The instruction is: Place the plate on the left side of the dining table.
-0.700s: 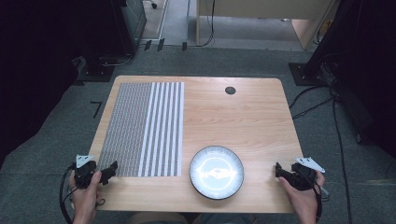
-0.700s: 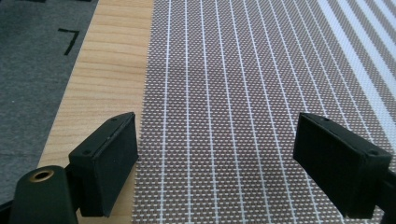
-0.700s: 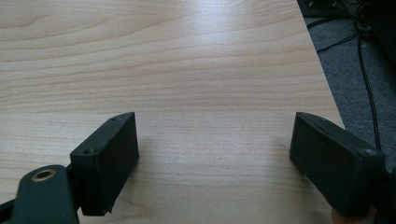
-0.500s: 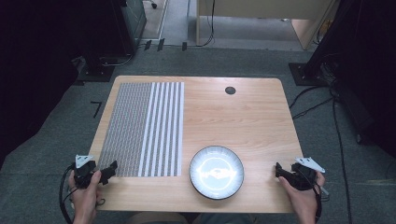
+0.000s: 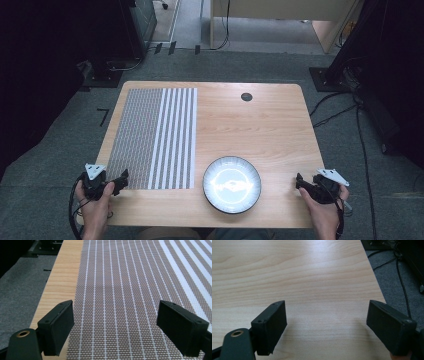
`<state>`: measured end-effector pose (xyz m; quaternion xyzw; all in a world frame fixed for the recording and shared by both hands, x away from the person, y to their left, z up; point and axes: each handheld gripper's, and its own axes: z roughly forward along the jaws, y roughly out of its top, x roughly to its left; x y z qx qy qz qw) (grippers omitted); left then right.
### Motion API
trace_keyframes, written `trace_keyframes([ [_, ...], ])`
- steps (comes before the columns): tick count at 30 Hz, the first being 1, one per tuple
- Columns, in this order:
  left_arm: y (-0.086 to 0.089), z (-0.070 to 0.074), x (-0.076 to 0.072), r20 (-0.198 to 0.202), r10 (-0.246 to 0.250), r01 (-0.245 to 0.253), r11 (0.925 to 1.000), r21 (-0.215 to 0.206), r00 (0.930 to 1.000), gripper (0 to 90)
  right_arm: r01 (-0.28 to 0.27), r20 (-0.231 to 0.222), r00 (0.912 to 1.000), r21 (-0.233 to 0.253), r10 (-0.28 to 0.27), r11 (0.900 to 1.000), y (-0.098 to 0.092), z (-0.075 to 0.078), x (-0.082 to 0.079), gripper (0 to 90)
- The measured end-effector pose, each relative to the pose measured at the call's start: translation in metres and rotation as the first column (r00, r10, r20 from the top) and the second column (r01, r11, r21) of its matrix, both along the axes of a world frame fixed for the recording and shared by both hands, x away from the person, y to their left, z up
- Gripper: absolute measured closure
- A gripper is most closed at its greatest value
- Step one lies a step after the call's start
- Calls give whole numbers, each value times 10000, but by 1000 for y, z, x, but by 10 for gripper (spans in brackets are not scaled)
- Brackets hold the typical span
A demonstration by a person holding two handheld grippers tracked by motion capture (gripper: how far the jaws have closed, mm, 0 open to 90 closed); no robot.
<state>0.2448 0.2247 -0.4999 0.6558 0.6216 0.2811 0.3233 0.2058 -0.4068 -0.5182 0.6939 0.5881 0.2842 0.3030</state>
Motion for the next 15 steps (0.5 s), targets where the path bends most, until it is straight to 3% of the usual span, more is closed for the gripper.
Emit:
trace_keyframes([
  [7,-15,2,-1,-26,-90,91,9995,295,10000,143,258,303,9992,256,-265,9993,1,6,-3,188],
  [15,-28,2,-2,-28,-475,475,9986,218,9989,143,140,580,9982,386,-163,9992,9,12,-5,194],
])
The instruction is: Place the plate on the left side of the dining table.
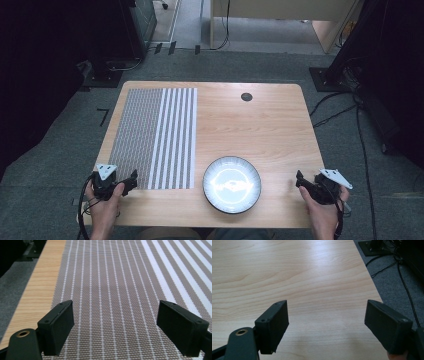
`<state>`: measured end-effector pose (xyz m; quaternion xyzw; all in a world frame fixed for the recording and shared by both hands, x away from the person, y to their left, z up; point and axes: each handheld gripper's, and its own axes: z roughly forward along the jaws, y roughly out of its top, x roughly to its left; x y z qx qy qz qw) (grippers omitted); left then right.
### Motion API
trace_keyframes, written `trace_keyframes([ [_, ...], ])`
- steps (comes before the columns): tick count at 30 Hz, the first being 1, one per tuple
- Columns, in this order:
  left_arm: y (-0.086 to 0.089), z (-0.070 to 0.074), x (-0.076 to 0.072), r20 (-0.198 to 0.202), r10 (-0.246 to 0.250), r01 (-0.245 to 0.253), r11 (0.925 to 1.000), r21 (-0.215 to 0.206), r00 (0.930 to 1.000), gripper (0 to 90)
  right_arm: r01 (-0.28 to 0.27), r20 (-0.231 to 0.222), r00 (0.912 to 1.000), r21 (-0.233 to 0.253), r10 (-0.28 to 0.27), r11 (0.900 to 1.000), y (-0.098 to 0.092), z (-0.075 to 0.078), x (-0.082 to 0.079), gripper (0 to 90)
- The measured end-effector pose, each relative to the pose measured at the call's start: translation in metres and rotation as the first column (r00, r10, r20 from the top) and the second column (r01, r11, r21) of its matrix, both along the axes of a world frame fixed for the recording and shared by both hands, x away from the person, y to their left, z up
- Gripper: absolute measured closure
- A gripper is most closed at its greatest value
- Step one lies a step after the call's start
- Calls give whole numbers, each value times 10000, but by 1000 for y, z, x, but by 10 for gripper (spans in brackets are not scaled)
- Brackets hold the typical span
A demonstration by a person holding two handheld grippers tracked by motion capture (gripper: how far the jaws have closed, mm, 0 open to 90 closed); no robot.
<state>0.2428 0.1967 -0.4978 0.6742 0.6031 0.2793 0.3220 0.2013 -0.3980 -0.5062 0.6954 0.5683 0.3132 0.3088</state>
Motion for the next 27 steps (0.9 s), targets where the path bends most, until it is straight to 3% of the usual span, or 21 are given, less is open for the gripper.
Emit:
trace_keyframes([
  [27,-37,3,-6,71,-769,770,9968,-201,9970,143,-561,436,9975,98,556,9984,30,10,-2,198],
])
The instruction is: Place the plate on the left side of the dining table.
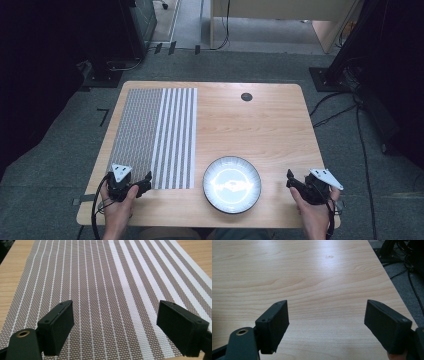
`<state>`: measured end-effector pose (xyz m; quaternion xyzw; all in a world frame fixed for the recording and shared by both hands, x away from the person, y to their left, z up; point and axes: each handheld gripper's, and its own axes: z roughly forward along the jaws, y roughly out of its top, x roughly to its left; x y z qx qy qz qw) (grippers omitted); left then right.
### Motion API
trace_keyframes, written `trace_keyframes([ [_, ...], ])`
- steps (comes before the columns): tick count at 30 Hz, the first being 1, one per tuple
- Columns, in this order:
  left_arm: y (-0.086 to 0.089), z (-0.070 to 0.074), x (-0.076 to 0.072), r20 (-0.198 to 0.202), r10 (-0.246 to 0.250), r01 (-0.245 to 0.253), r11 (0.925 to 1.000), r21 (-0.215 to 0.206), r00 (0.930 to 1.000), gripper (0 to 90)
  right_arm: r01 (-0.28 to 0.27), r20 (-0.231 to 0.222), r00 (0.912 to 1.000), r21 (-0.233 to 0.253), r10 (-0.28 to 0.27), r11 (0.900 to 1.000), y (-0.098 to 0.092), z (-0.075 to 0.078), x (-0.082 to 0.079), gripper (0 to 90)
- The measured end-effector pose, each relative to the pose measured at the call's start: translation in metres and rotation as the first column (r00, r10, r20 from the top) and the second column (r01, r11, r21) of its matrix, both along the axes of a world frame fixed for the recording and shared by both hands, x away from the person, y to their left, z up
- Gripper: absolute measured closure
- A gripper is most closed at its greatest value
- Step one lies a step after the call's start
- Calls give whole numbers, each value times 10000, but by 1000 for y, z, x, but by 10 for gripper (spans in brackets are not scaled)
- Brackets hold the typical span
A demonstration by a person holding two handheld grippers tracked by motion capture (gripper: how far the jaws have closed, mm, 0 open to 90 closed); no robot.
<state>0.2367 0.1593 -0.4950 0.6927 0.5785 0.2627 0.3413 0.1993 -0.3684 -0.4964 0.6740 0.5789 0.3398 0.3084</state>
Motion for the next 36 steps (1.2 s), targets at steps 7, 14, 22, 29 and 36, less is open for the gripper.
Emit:
trace_keyframes([
  [7,-7,0,-1,-1,-143,143,9999,14,9999,143,-87,135,9999,110,85,9999,6,3,0,201],
  [14,-17,-2,-3,-79,-407,403,9983,-423,9991,143,-190,256,9995,186,186,9996,12,5,-1,204],
  [22,-26,-1,-6,0,-603,602,9969,-514,9982,143,-393,367,9986,218,384,9990,20,7,-2,207],
  [29,-37,-3,-7,-68,-836,831,9949,-576,9965,143,-510,434,9978,341,495,9981,26,9,-2,209],
  [36,-48,-5,-10,-94,-1113,1106,9924,-543,9937,143,-655,531,9966,411,633,9970,31,11,-3,214],
])
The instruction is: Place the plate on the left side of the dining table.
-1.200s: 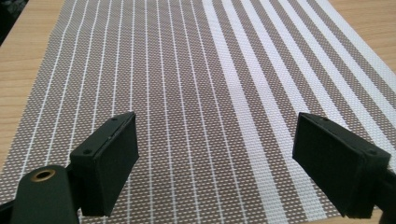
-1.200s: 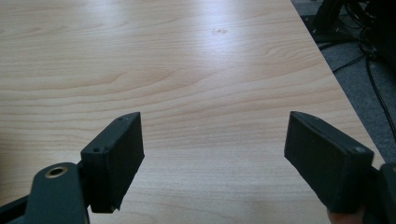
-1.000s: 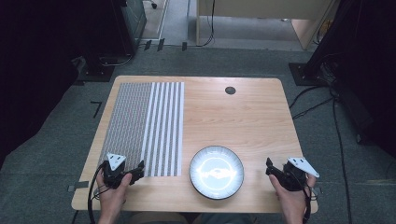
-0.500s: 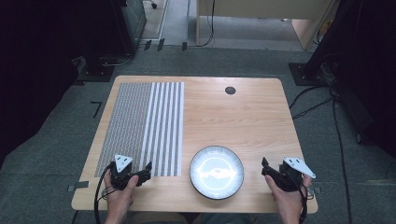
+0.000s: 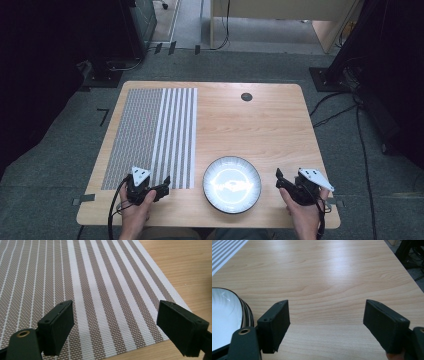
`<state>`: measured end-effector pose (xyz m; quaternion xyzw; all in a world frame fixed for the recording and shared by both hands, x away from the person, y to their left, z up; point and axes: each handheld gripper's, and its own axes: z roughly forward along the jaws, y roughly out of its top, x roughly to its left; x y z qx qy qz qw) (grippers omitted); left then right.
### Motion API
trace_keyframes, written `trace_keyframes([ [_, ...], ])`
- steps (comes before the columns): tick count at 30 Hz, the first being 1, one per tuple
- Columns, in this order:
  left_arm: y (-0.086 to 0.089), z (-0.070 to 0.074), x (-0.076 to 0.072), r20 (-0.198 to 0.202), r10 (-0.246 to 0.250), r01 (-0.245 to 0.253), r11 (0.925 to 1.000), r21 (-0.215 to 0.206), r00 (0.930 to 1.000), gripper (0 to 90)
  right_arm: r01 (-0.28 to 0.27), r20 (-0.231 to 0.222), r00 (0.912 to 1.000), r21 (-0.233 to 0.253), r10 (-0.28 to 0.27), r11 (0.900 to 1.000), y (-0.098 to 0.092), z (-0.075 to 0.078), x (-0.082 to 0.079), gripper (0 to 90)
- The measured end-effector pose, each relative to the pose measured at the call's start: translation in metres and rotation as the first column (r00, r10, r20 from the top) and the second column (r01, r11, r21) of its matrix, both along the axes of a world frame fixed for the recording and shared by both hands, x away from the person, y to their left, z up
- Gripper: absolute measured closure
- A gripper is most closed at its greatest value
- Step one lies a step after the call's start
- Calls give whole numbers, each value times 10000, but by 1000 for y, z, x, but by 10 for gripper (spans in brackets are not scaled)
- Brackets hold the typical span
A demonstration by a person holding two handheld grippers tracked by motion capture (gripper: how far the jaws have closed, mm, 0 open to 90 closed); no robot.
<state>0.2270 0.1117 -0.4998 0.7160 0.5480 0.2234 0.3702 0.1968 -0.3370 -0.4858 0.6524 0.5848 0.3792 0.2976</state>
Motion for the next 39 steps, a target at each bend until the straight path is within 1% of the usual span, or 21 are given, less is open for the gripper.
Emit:
trace_keyframes([
  [2,-6,-1,-1,11,-119,119,9999,-6,9999,143,-72,5,10000,14,72,10000,3,0,0,215],
  [6,-12,-2,-3,-49,-300,300,9995,-98,9995,143,-168,27,9999,49,168,9998,8,1,0,214],
  [11,-22,-3,-5,-15,-502,502,9987,-56,9987,143,-297,39,9996,119,297,9995,12,1,0,214],
  [16,-30,-4,-7,-65,-730,730,9973,-14,9973,143,-387,32,9992,164,387,9991,15,1,0,214],
  [18,-33,-5,-7,-98,-783,782,9969,-64,9969,143,-416,43,9991,167,416,9990,16,0,0,215],
  [21,-37,-6,-8,-126,-859,859,9963,34,9962,143,-451,61,9990,165,450,9988,18,1,0,213],
  [23,-40,-6,-9,-69,-1002,1002,9950,-20,9949,143,-488,112,9988,204,486,9986,20,1,-1,212],
  [29,-45,-4,-11,209,-1182,1186,9928,-187,9928,143,-640,234,9977,439,631,9970,24,2,-1,211],
  [33,-49,-3,-13,252,-1316,1322,9910,-204,9910,144,-794,213,9967,444,785,9959,29,2,-1,213],
  [36,-52,-4,-13,217,-1388,1392,9901,-195,9901,145,-1018,264,9946,577,1004,9931,33,2,-1,209],
  [38,-53,-3,-12,240,-1384,1389,9900,-227,9901,145,-1131,307,9933,632,1114,9916,35,3,-1,209],
  [39,-55,-3,-12,241,-1455,1462,9888,-312,9891,145,-1202,326,9924,645,1183,9907,36,3,-1,210],
])
